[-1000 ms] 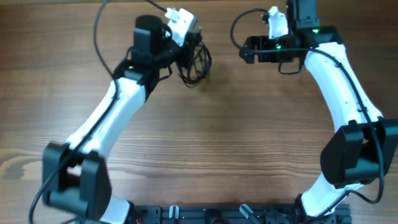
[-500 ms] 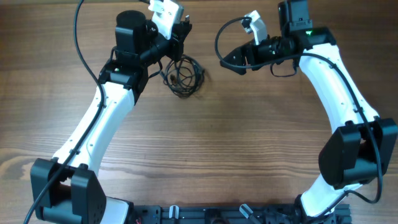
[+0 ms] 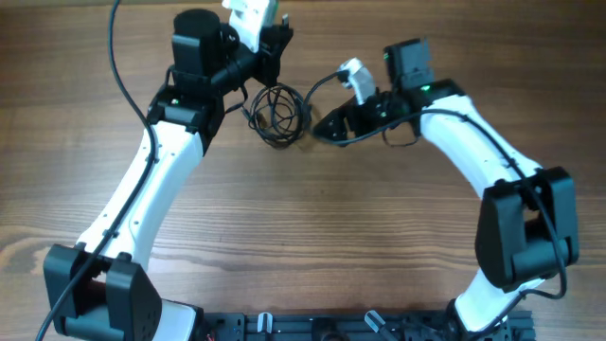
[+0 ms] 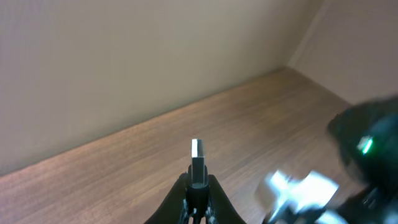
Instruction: Untangle cables
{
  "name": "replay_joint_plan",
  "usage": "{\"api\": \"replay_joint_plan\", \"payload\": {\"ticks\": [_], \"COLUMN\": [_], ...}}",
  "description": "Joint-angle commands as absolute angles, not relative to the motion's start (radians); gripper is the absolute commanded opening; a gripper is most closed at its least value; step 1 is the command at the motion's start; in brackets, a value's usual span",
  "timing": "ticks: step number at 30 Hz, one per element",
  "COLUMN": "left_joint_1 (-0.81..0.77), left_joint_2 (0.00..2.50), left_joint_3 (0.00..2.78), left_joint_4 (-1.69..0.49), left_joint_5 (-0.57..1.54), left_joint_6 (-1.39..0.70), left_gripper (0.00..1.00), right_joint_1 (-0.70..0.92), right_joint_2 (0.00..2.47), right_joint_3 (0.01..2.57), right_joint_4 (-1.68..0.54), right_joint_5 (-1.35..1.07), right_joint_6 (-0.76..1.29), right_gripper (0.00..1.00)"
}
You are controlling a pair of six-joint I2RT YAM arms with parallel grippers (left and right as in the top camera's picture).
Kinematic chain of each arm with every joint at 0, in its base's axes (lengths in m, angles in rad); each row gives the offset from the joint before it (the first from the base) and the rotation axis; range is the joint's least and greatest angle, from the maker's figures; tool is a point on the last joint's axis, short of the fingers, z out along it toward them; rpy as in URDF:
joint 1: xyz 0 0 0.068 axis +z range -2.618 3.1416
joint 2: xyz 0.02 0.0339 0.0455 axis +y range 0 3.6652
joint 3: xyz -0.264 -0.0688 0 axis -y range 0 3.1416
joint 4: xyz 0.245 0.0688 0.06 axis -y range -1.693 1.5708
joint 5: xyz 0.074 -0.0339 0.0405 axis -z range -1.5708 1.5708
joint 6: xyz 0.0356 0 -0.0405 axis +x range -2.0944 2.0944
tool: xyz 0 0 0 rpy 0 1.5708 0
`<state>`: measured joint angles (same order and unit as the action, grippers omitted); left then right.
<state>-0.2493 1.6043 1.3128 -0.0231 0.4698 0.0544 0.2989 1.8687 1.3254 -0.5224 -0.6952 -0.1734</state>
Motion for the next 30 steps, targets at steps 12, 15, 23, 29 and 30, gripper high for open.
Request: {"api": "replay_joint_plan", "payload": {"ticks": [12, 15, 23, 29, 30], "left_joint_1": [-0.251, -0.251, -0.251, -0.251, -0.251], "left_joint_2": [1.53, 1.53, 1.53, 1.53, 1.53], "left_joint_3": [1.388, 1.388, 1.388, 1.388, 1.388], "left_joint_4": [-0.076, -0.081, -0.081, -0.081, -0.081], "left_joint_5": [0.498, 0.499, 0.505, 0.505, 0.505], "left_joint_6": [0.036, 0.036, 0.037, 0.036, 0.036], "left_gripper": [0.08, 0.08, 0.08, 0.08, 0.08], "right_joint_1": [0.409, 0.418, 0.472, 0.508, 0.509], "right_joint_2": [1.895, 1.916, 1.973, 1.973, 1.973], "right_joint_3": [1.252, 1.252, 1.252, 1.252, 1.252], "right_joint_4": [-0.351, -0.303, -0.271, -0.247, -0.247], "right_joint_5": [-0.122, -0.12, -0.136, -0.13, -0.13], "right_joint_6": [0.509, 0.619, 0.697, 0.76, 0.767], "right_gripper": [1.0, 1.0, 0.97, 0.74, 0.65]}}
